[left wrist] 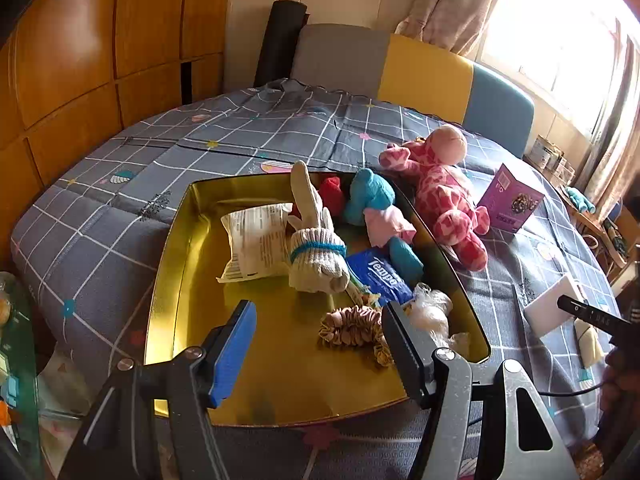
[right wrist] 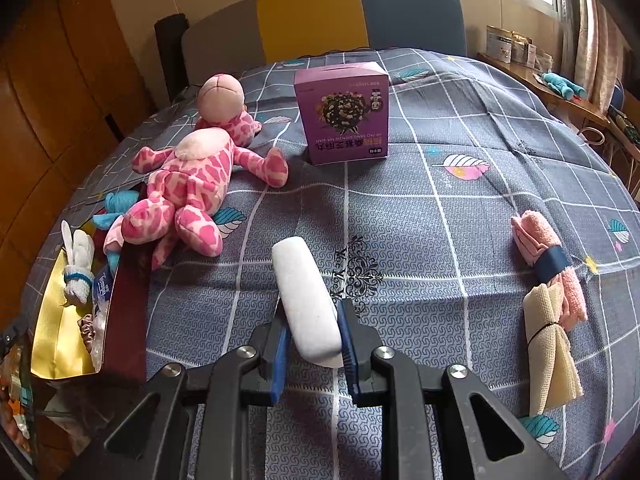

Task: Organize soft objects
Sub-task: 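Carry the white sponge into the gold tray and open the right gripper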

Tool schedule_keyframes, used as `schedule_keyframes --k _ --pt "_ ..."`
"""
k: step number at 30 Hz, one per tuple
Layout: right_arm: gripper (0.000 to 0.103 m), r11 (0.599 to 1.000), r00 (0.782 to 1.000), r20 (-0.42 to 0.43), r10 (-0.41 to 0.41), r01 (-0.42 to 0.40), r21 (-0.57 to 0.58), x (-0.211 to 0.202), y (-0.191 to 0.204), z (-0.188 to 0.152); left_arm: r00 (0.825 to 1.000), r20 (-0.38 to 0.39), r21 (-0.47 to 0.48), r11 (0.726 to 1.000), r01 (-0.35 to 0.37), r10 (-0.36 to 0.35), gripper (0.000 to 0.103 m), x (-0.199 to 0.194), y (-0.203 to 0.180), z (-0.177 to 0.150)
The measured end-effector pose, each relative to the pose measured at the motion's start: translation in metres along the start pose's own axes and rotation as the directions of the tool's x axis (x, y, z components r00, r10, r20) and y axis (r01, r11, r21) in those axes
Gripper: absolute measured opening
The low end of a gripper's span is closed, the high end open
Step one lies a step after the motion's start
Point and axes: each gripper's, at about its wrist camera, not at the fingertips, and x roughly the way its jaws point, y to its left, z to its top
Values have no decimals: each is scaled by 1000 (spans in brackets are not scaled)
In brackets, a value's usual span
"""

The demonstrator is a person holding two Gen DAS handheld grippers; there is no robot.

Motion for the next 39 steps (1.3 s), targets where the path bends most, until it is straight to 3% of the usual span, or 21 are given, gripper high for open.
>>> schedule_keyframes --k 7,15,20,27,39 --pt "22 998 998 12 60 -60 19 -10 6 4 1000 5 10 1000 -1 1 66 -2 -2 -3" --pt "22 968 968 -4 250 -250 -13 -20 49 12 1000 19 8 1000 -7 7 66 -4 1 -3" --pt "22 931 931 -35 362 -363 -34 -21 81 14 1000 19 5 1000 -14 14 66 -3 3 -3" --pt "22 892 893 -75 444 -448 -61 -19 117 14 1000 16 -4 1000 -22 22 66 -1 7 -3" --pt "22 804 797 -174 578 -593 -46 -2 170 8 999 21 -25 999 -43 43 66 0 16 -2"
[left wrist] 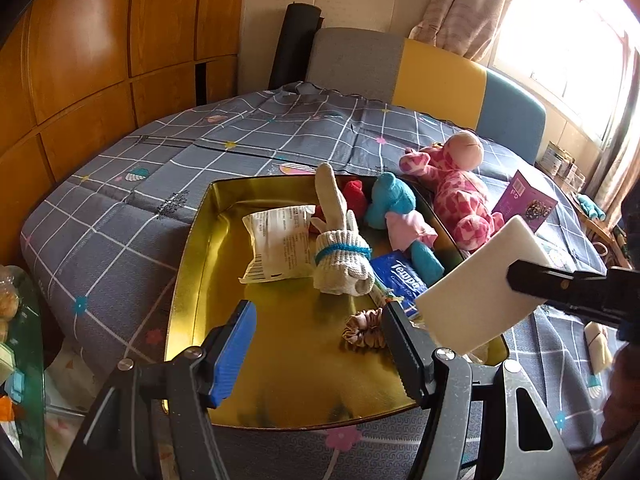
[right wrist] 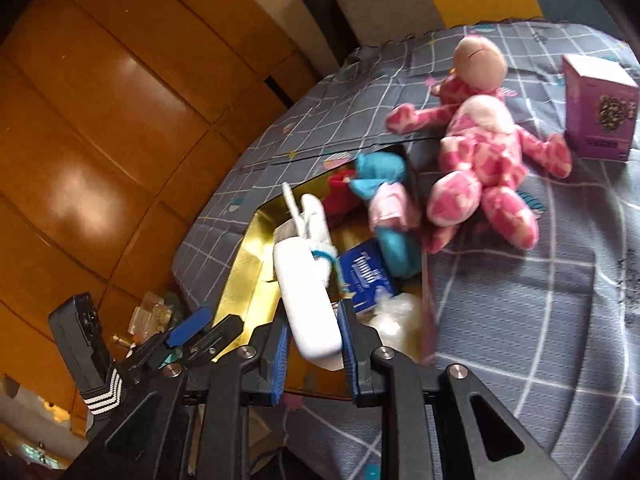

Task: Organize soft objects
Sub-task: 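Carry the white sponge into the gold tray and open the right gripper, then move the right gripper to the beige mesh bundle beside the pink towel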

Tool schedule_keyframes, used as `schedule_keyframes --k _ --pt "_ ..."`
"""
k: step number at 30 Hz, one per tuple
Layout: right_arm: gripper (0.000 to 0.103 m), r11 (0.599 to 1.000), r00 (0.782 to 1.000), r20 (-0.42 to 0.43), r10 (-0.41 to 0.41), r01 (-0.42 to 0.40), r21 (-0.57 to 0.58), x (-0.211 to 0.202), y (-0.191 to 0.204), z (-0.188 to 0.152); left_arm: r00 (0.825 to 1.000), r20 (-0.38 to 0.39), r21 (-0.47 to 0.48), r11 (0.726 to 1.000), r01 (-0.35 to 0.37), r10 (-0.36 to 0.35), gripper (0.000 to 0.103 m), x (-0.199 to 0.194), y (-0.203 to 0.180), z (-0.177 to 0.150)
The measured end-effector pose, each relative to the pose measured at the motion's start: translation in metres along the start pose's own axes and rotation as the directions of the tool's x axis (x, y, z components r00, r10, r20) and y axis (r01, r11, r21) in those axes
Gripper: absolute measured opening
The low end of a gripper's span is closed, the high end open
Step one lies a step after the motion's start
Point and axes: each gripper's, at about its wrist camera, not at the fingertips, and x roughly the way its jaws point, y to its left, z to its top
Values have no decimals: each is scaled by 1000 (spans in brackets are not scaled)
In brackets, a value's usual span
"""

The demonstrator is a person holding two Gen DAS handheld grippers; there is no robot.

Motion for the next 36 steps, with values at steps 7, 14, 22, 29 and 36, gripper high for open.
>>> schedule_keyframes --k 7,14,22,29,36 --pt "22 999 994 -97 50 -48 22 44 4 -3 1000 3 -27 999 -20 20 66 3 12 2" --pt "23 1000 979 -201 -17 18 3 86 -1 -20 999 -6 -53 998 -41 41 66 7 23 4" --pt "38 998 983 -178 -55 53 -15 73 -5 -22 999 -7 -45 998 -39 39 67 7 20 2" --pt "40 992 987 -114 -112 105 -68 52 -1 -23 1000 3 -30 999 -30 30 68 4 15 3" --pt "40 980 983 -49 -176 170 -101 30 0 -26 1000 10 0 1000 -11 11 68 0 3 2"
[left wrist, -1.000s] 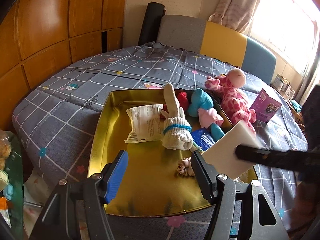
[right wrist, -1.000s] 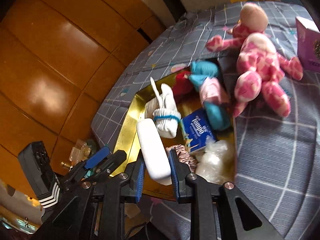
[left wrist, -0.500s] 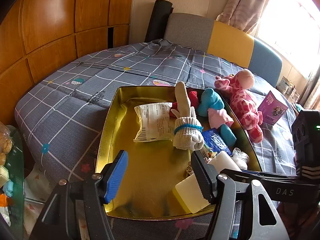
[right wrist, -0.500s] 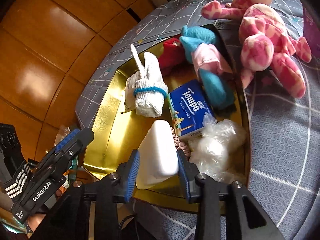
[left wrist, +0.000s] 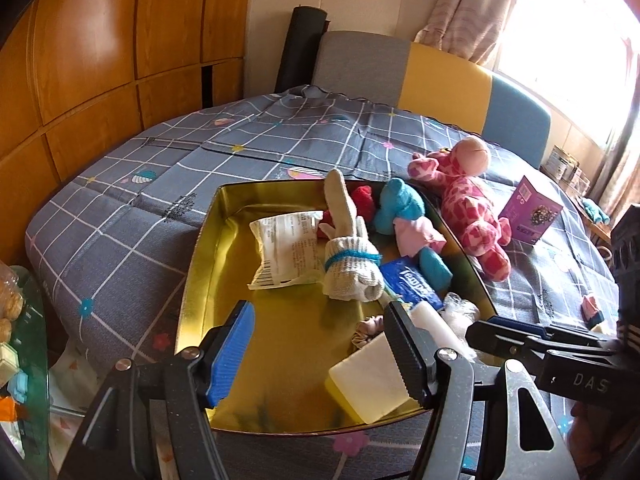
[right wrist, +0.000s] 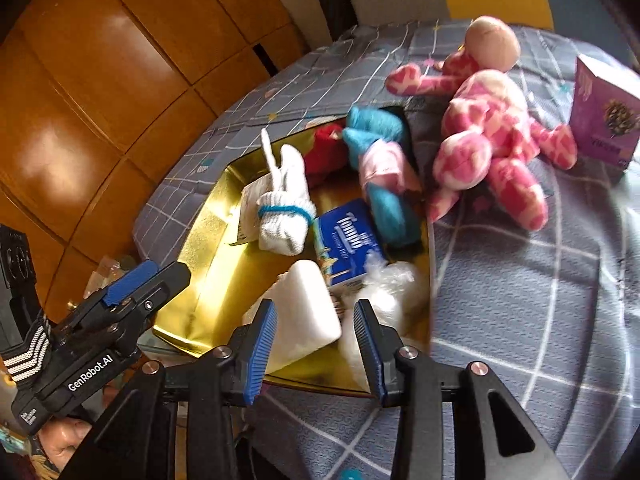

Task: Organize soft objects
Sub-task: 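Move the right gripper to the beige mesh bundle beside the pink towel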

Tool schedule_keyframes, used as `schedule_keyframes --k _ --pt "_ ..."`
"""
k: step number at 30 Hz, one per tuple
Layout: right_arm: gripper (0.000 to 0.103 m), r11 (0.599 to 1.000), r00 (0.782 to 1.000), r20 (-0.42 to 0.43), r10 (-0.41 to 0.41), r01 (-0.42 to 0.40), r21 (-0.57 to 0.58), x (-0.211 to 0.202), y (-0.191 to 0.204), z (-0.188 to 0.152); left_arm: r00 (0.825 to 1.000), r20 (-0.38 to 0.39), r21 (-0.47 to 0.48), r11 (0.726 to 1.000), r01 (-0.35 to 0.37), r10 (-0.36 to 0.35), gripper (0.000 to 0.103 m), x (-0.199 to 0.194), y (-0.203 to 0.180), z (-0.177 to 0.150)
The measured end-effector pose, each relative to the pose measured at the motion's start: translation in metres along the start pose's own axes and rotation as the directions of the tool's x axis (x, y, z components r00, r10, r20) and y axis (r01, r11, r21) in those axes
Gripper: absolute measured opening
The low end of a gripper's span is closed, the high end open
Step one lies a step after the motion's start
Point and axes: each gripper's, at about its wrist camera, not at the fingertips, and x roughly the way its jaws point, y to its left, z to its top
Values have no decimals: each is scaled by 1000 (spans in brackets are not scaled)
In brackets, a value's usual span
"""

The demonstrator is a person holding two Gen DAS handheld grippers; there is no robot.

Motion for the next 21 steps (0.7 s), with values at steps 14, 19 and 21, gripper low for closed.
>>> schedule_keyframes --k 14,19,21 --pt "40 995 994 61 -95 93 37 -31 -30 -11 999 -9 55 998 35 -35 68 -2 -23 -3" --pt "40 990 988 82 -130 126 60 -42 -44 -14 999 -15 80 995 51 -50 68 -2 -34 -3" --pt "40 987 986 87 -143 136 81 -47 -53 -16 998 -18 95 994 59 -57 68 -1 -40 -3"
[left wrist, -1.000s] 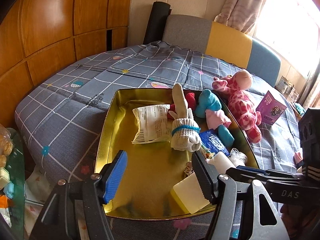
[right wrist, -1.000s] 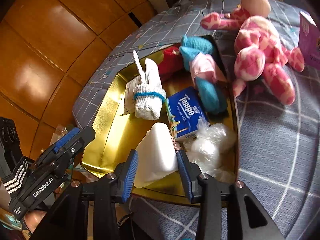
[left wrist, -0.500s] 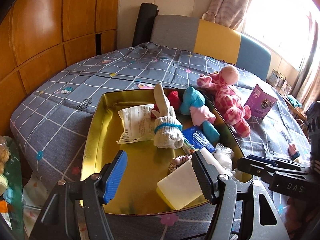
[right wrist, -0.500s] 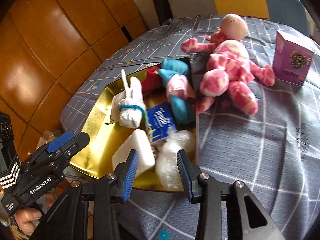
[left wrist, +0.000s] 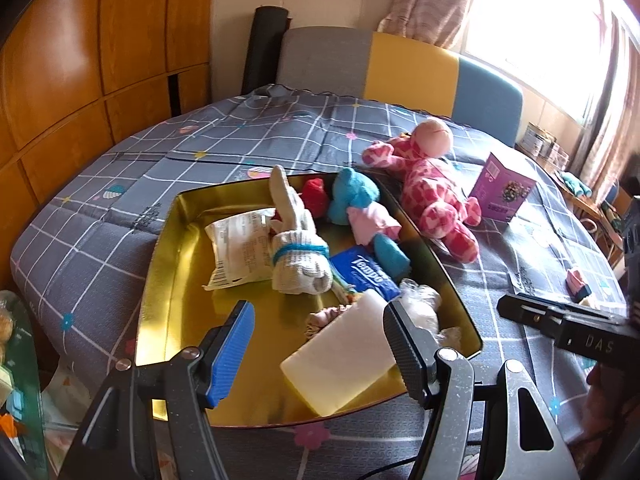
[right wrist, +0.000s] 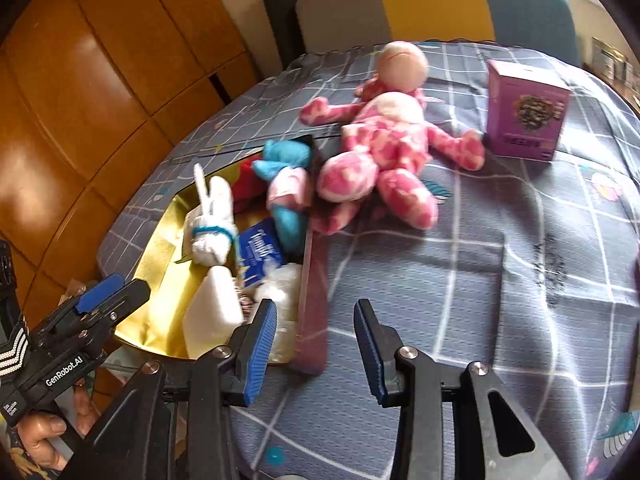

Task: Organize soft objects
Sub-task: 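Move the right gripper to the beige mesh bundle beside the pink towel, then grasp the beige mesh bundle with the right gripper while the left reaches the pink towel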

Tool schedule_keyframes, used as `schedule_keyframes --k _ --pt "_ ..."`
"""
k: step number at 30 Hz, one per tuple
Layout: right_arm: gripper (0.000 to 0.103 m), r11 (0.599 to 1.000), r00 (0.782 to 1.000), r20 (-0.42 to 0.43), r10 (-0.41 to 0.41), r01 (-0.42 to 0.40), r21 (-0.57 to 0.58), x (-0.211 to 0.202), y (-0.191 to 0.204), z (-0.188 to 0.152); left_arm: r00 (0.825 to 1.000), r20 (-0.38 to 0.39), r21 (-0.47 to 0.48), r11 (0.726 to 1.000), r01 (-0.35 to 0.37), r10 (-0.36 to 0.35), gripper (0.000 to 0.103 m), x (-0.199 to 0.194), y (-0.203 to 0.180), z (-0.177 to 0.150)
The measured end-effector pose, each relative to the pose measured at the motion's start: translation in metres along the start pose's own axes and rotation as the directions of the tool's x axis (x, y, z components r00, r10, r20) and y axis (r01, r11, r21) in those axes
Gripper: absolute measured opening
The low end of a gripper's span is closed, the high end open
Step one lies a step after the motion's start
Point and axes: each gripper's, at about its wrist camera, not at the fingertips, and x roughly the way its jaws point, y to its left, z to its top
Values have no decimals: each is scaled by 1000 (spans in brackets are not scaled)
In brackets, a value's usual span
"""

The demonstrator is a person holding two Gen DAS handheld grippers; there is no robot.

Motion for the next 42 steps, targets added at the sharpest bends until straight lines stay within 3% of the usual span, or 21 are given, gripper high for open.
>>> schedule_keyframes --k 7,14,20,26,28,30,34,36,38,40,41,42 --pt "40 995 998 18 -62 61 74 -19 -39 -3 999 -14 58 998 37 -36 68 5 -25 3" --pt "40 968 982 32 -189 180 172 -58 -101 -12 995 -14 152 983 102 -101 68 7 -62 11" --pt "44 892 938 23 -347 322 318 -116 -180 -22 987 -43 220 962 159 -153 71 15 -94 12" --pt "47 798 892 -78 -446 436 416 -144 -246 -28 977 -90 264 941 212 -195 71 22 -121 8" --pt "48 790 884 -122 -451 459 407 -141 -258 -29 974 -100 281 933 226 -206 73 23 -128 7" --pt "57 791 875 -164 -455 482 378 -132 -264 -28 971 -110 293 927 236 -212 75 24 -135 6" --pt "59 835 894 -228 -386 443 327 -118 -266 -27 966 -128 317 914 254 -224 75 27 -148 5" --pt "59 845 885 -251 -391 454 284 -106 -261 -25 963 -140 326 908 264 -229 76 29 -153 4" --pt "59 843 864 -301 -404 479 245 -91 -260 -25 959 -154 335 901 277 -238 76 31 -160 2" --pt "47 841 849 -342 -403 491 227 -78 -262 -26 957 -160 350 892 285 -243 76 32 -167 1" --pt "25 846 845 -360 -395 488 215 -73 -261 -27 955 -164 355 889 291 -247 76 33 -170 1" --pt "22 846 837 -369 -403 495 198 -70 -259 -27 953 -169 358 885 297 -252 76 33 -173 1"
